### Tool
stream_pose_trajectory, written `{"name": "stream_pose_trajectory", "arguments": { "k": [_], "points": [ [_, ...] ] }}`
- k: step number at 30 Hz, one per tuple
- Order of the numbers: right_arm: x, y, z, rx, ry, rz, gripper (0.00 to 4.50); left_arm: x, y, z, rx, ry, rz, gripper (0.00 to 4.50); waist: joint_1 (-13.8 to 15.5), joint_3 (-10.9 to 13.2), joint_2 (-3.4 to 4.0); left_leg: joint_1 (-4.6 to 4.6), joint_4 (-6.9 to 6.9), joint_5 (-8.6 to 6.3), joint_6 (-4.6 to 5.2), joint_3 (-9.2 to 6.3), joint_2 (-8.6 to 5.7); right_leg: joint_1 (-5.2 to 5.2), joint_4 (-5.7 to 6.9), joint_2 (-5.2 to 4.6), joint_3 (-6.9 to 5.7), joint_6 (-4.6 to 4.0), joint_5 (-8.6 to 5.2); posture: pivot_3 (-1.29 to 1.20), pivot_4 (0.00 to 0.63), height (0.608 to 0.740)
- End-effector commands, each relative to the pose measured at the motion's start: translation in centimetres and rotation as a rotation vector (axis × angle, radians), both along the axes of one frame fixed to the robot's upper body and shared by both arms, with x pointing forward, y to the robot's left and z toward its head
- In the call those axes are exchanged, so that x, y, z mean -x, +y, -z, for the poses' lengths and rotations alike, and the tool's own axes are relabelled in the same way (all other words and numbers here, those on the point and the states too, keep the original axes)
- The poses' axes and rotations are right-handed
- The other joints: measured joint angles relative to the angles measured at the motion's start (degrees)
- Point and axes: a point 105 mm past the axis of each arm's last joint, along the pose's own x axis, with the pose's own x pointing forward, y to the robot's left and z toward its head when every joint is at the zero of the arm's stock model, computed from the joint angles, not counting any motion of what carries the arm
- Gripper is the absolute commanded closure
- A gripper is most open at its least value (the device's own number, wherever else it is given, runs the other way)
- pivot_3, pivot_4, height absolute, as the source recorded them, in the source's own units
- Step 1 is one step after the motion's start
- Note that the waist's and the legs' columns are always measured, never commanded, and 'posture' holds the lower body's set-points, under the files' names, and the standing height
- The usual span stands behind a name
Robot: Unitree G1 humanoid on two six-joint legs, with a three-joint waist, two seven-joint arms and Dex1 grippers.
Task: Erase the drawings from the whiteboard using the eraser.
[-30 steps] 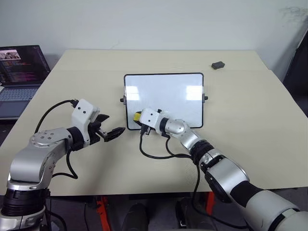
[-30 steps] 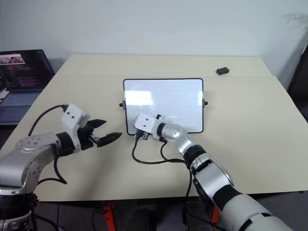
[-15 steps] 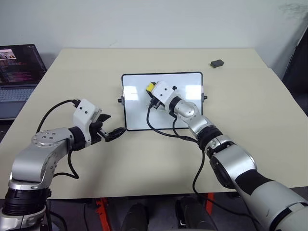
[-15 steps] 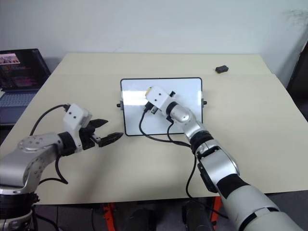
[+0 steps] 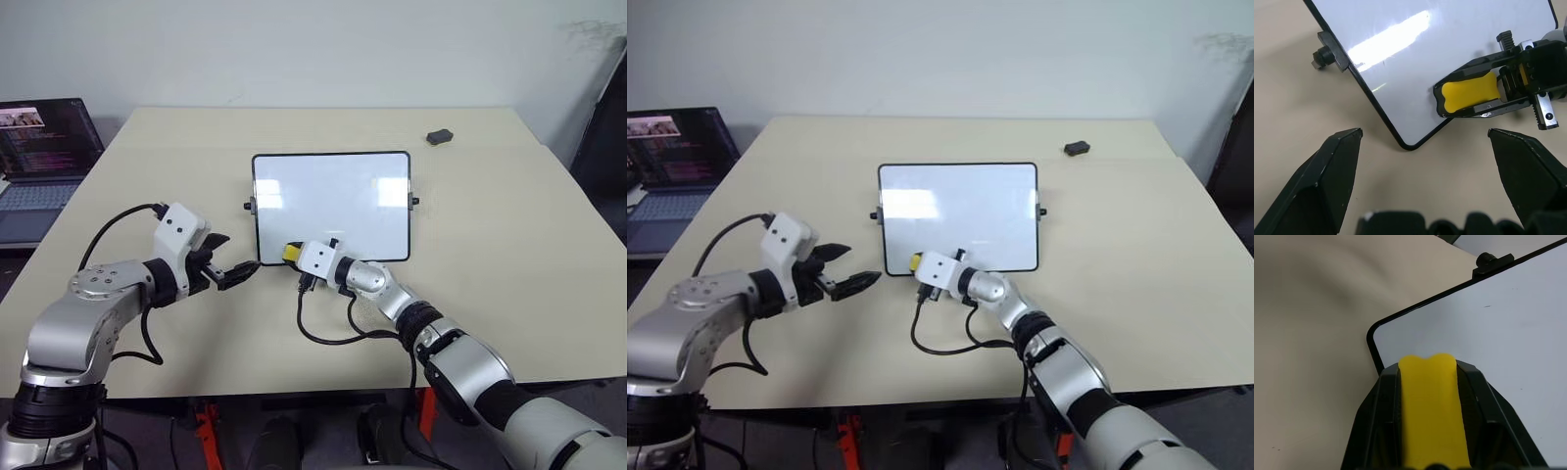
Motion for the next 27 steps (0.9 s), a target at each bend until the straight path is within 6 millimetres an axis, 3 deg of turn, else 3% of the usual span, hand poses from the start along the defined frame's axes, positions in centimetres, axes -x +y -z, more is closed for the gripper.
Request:
{"name": "stream_pose_trajectory", "arguments": {
  "k": [1,5,7,11,13,16,19,23,27],
  "points": [
    [-0.6,-0.2,-5.6,-0.171,-0.100,-0.017,3.35,-0.2,-0.7,-1.2,-0.002,-0.052,0.020,0.00,0.1,0.0,0.01,-0.18,0.00,0.00,0.00,-0.01,0.00,-0.16,0.00,0.00,-0.01,-0.10,0.06,0.00,0.150,0.740],
    [0.4,-2.4,-11.1,-0.352,-0.172,-0.013,3.35,-0.1,-1.8,-1.5,0.021,-0.072,0.049,0.00,0.2,0.0,-0.01,-0.85,0.00,-0.04,-0.06,-0.02,0.01,-0.84,0.06,-0.04,-0.03,-0.26,0.18,0.00,0.150,0.740],
    [1.0,-3.7,-12.1,-0.383,-0.172,0.009,3.35,0.0,-2.3,-1.6,0.028,-0.081,0.069,0.00,0.4,0.0,-0.01,-1.27,0.01,-0.06,-0.10,-0.17,0.03,-1.16,0.02,-0.05,-0.16,-0.24,0.17,0.00,0.150,0.740],
    [2.1,-9.1,-13.2,-0.429,-0.152,0.158,3.35,0.5,-4.6,-2.2,0.029,-0.117,0.175,0.00,1.5,0.0,-0.01,-1.47,0.00,-0.14,-0.20,-0.17,-0.02,-1.26,-0.13,-0.12,-0.16,-0.19,0.13,0.00,0.150,0.740],
    [2.7,-12.7,-12.8,-0.434,-0.119,0.287,3.35,0.7,-6.1,-2.9,0.038,-0.149,0.238,0.00,1.8,0.0,0.00,-1.48,0.03,-0.15,-0.20,-0.10,-0.10,-1.26,-0.17,-0.20,-0.10,-0.18,0.12,0.00,0.150,0.740],
    [4.0,-16.3,-11.9,-0.421,-0.071,0.435,3.35,1.1,-7.8,-3.7,0.049,-0.179,0.311,0.00,2.1,0.0,0.00,-1.47,0.08,-0.14,-0.20,-0.11,-0.15,-1.21,-0.14,-0.23,-0.13,-0.15,0.11,0.00,0.150,0.740],
    [5.3,-20.2,-9.3,-0.437,0.033,0.641,3.35,1.8,-10.0,-3.7,0.070,-0.163,0.441,0.00,1.9,0.0,0.00,-1.35,0.06,-0.14,-0.19,-0.09,-0.10,-1.15,-0.08,-0.15,-0.12,-0.14,0.10,0.00,0.150,0.740],
    [5.8,-23.5,-5.4,-0.436,0.172,0.860,3.35,1.7,-12.1,-2.5,0.054,-0.142,0.560,0.00,1.2,0.0,0.03,-1.22,0.04,-0.13,-0.19,0.07,-0.04,-1.14,-0.03,0.01,0.05,0.11,-0.05,0.00,0.150,0.740],
    [5.6,-25.5,-3.1,-0.471,0.285,0.999,3.35,1.7,-14.6,-2.0,0.047,-0.136,0.708,0.00,1.2,0.0,0.03,-1.20,0.10,-0.07,-0.14,0.16,-0.05,-1.14,0.00,0.24,0.08,0.12,-0.05,0.00,0.150,0.740]
  ]
}}
